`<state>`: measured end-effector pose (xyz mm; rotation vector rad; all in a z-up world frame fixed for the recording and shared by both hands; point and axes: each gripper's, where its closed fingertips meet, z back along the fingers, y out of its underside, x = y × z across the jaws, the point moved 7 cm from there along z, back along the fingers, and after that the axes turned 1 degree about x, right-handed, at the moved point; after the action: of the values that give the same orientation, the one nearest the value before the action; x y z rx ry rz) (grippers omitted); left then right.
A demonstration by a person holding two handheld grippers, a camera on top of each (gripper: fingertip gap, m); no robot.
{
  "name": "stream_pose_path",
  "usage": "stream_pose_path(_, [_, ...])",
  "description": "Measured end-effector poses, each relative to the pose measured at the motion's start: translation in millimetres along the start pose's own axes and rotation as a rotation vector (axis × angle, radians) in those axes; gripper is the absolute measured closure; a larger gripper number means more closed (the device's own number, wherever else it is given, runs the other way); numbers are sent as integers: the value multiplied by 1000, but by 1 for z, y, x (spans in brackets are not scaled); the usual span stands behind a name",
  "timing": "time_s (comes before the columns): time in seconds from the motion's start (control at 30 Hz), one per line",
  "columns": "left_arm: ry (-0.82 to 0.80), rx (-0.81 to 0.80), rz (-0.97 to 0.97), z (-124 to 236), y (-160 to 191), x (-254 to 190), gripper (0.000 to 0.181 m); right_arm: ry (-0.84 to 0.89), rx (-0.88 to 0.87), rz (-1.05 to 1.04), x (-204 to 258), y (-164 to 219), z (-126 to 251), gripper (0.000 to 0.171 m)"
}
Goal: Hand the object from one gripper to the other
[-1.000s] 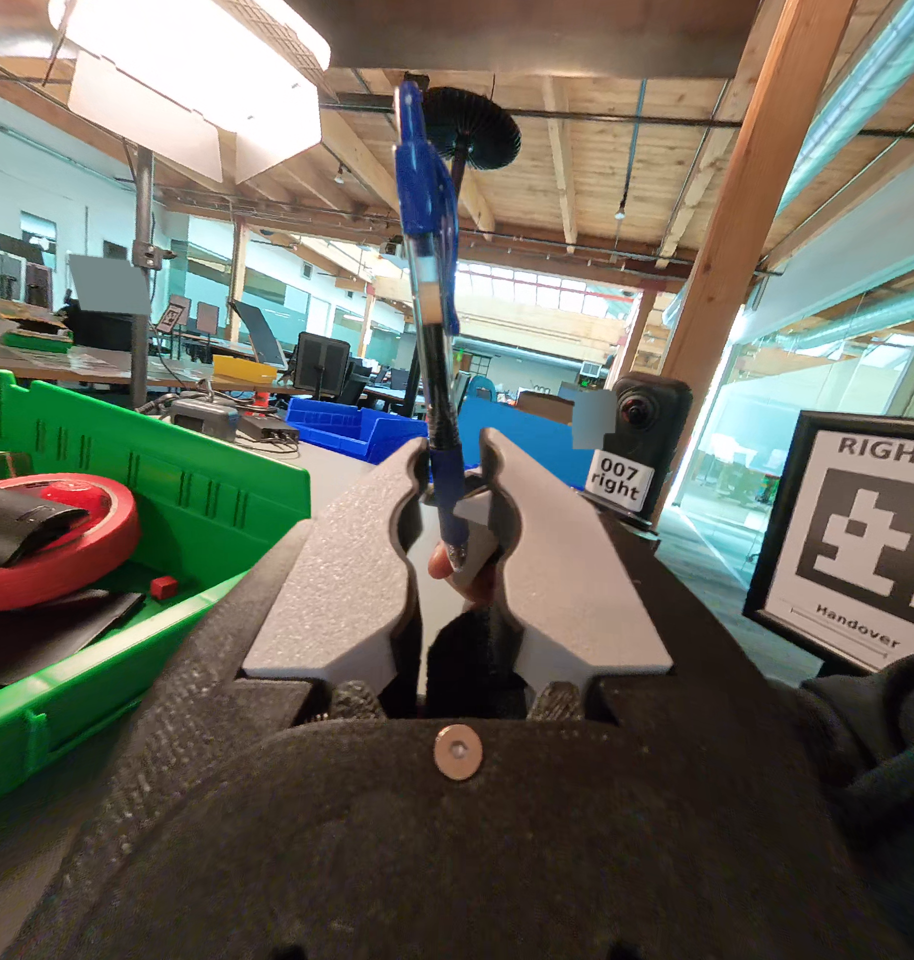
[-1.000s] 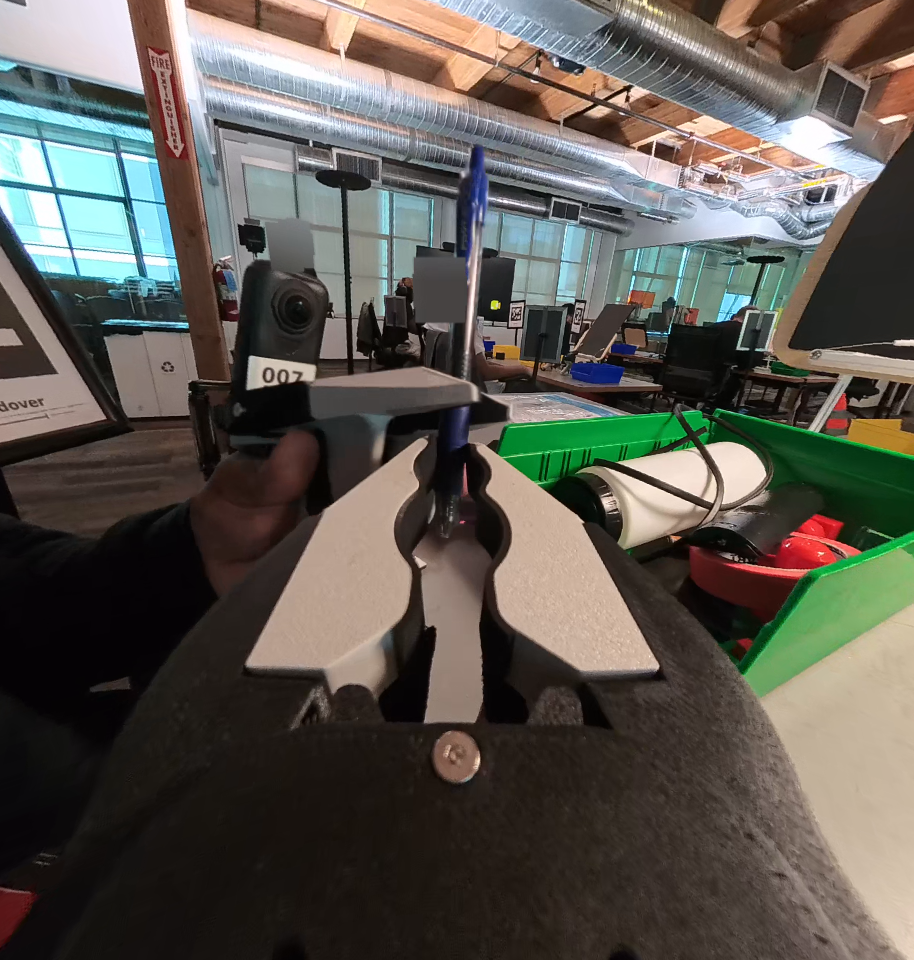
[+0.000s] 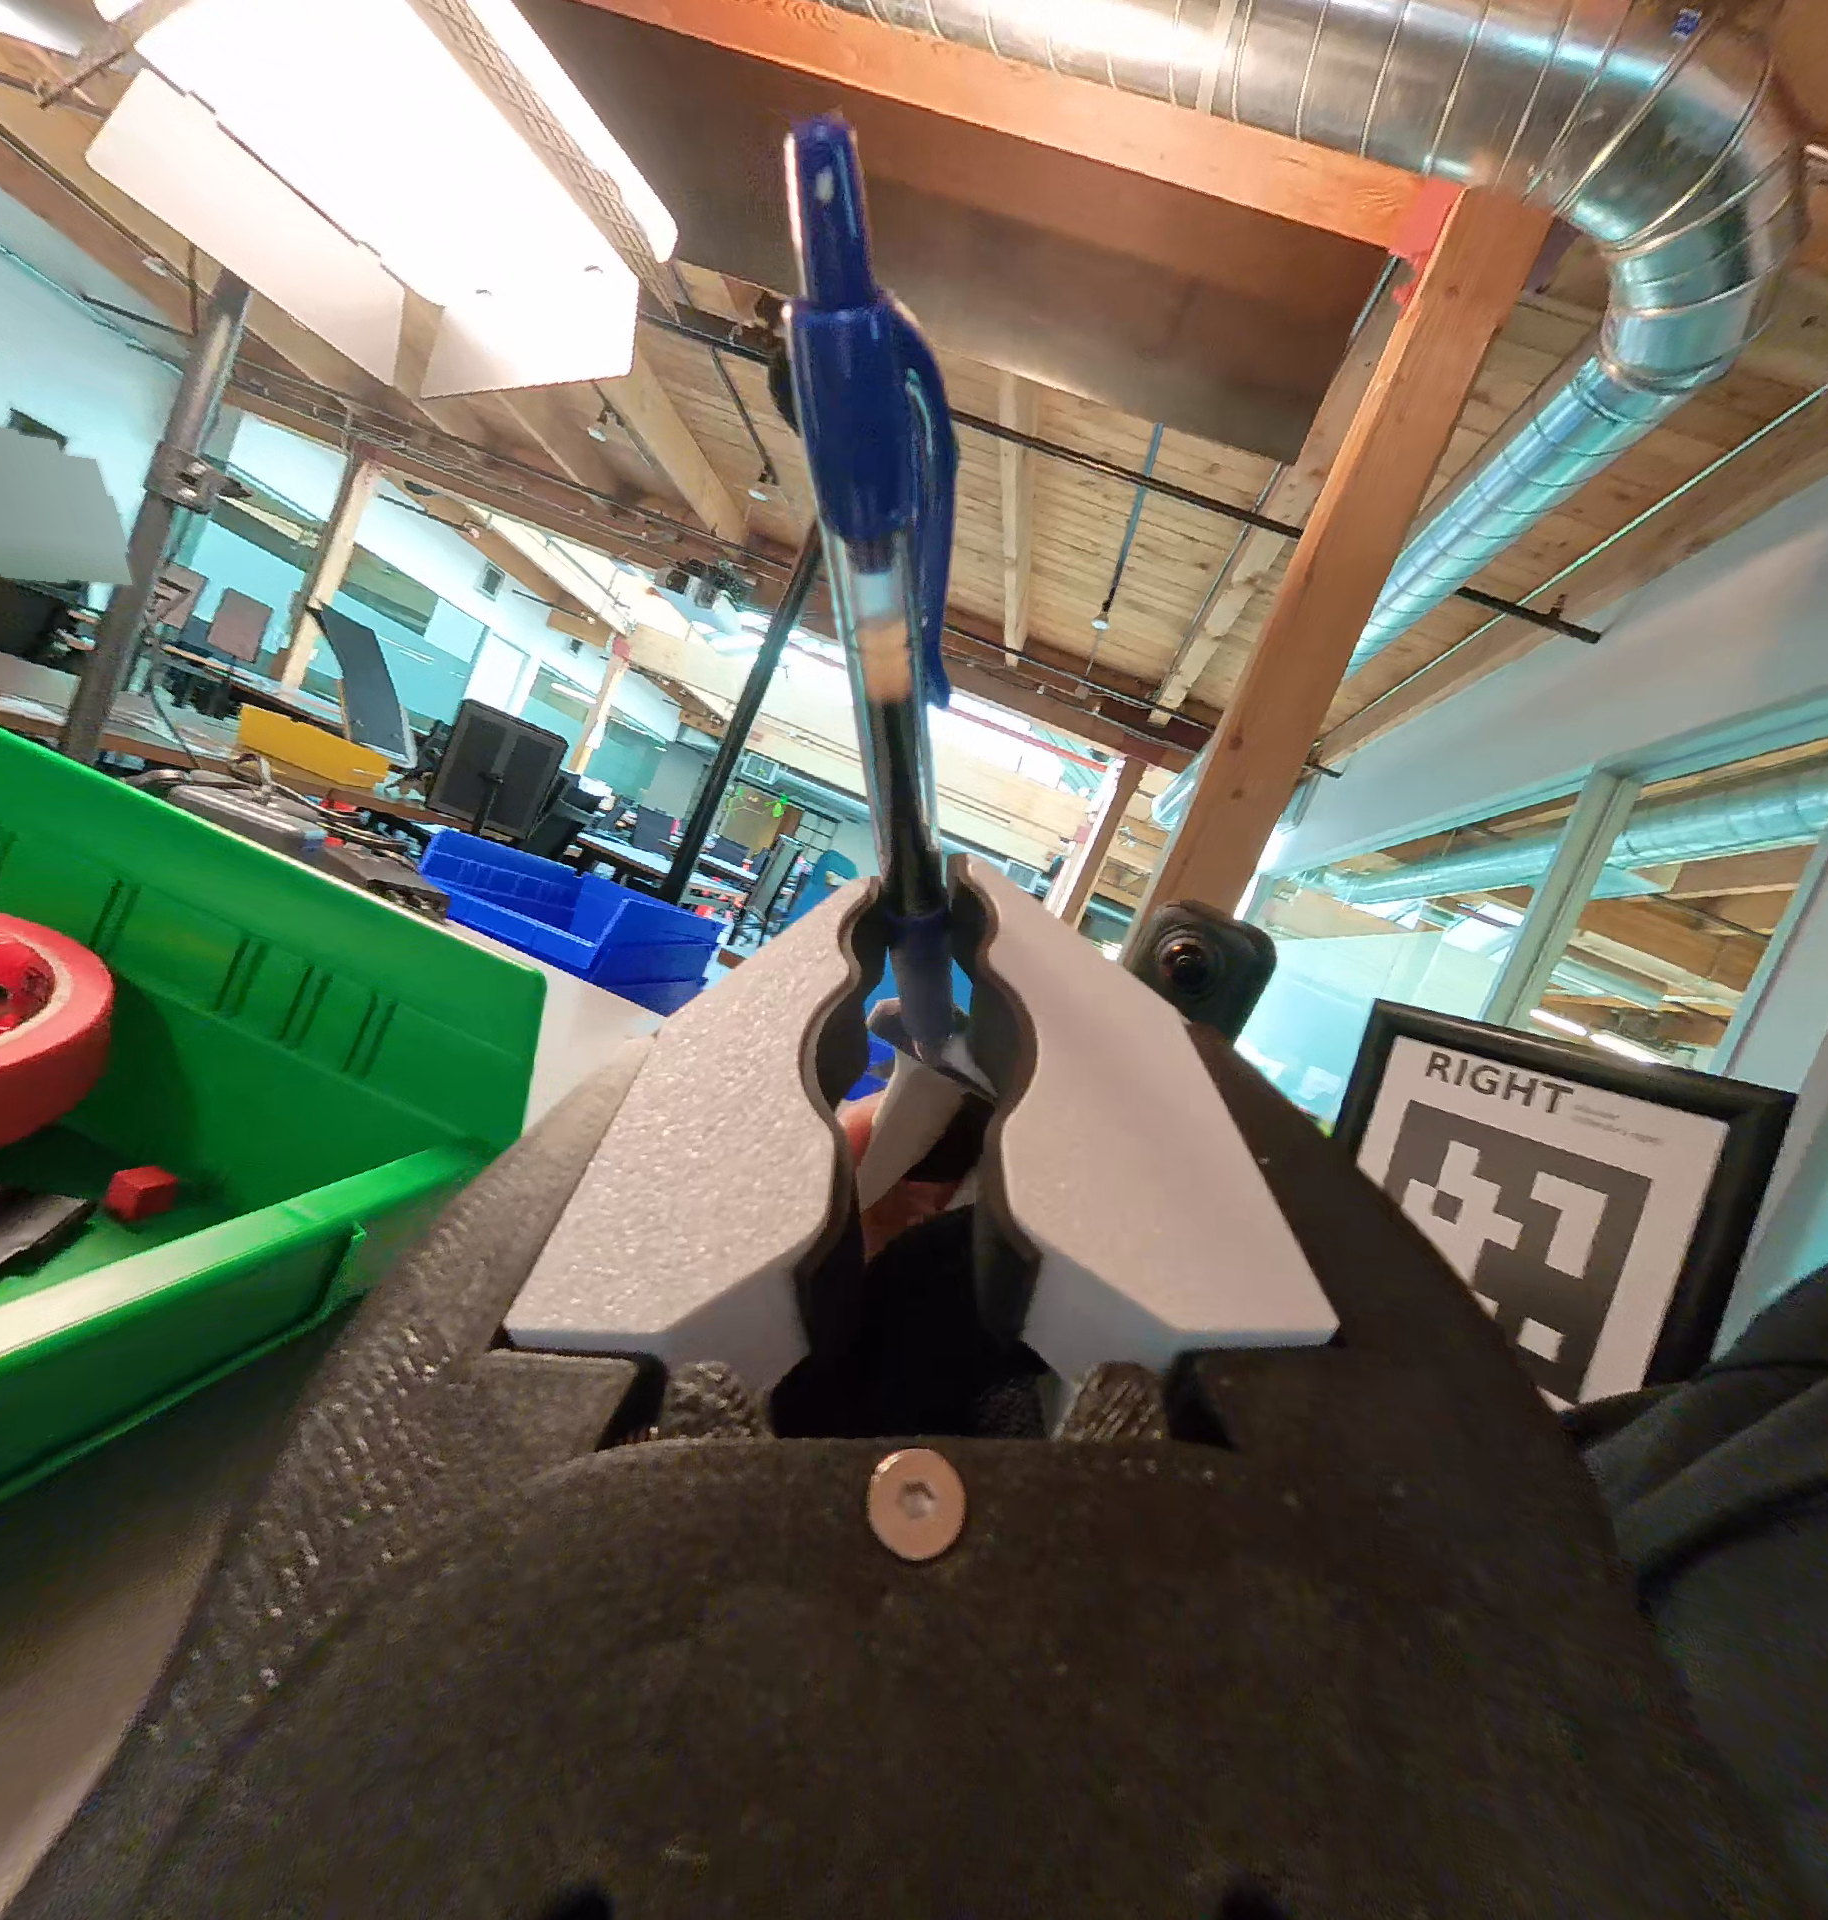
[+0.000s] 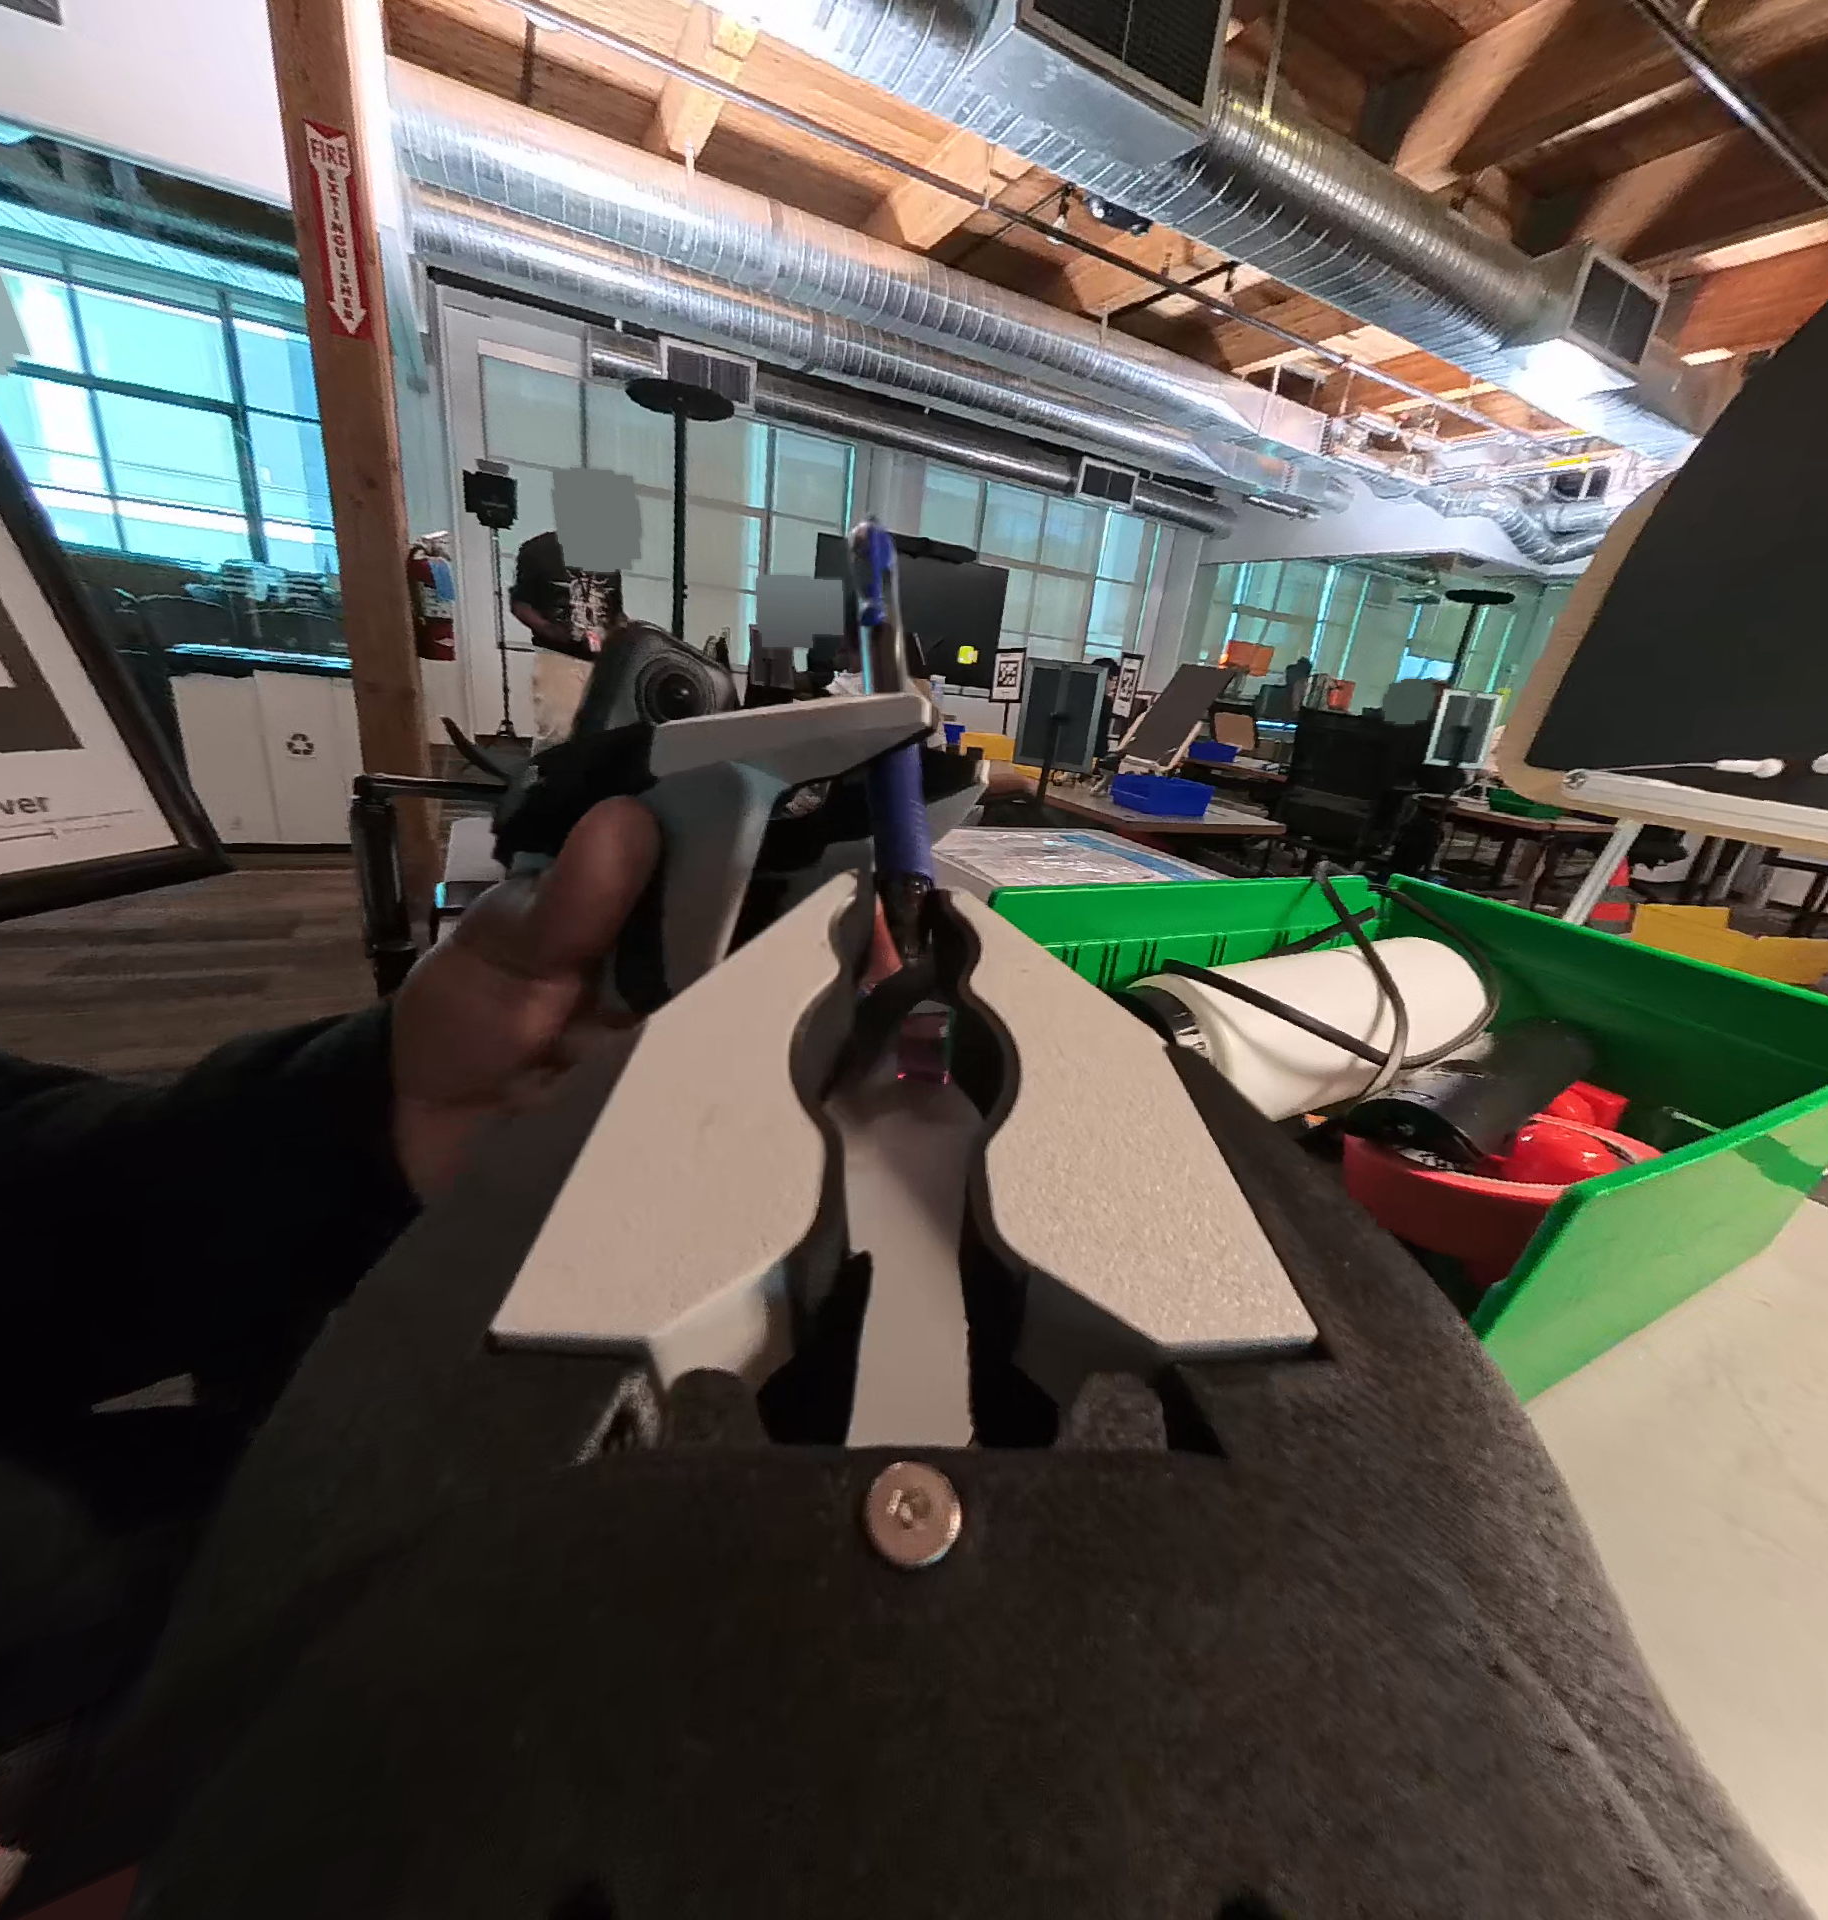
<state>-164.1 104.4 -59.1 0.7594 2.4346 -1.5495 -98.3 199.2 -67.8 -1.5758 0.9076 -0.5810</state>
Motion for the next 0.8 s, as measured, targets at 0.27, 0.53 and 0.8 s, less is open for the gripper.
stream_pose_path(0.27, [36,17,34,-2,2,-1,169,11,-52,6,-2,-7,6,160])
stream_pose_path(0.53, [91,27,99,-3,4,-2,169,-3,-98,5,-1,-13,10,160])
stream_pose_path(0.8, [129,17,106,-2,3,-4,170,-17,-120,-33,-2,-13,10,158])
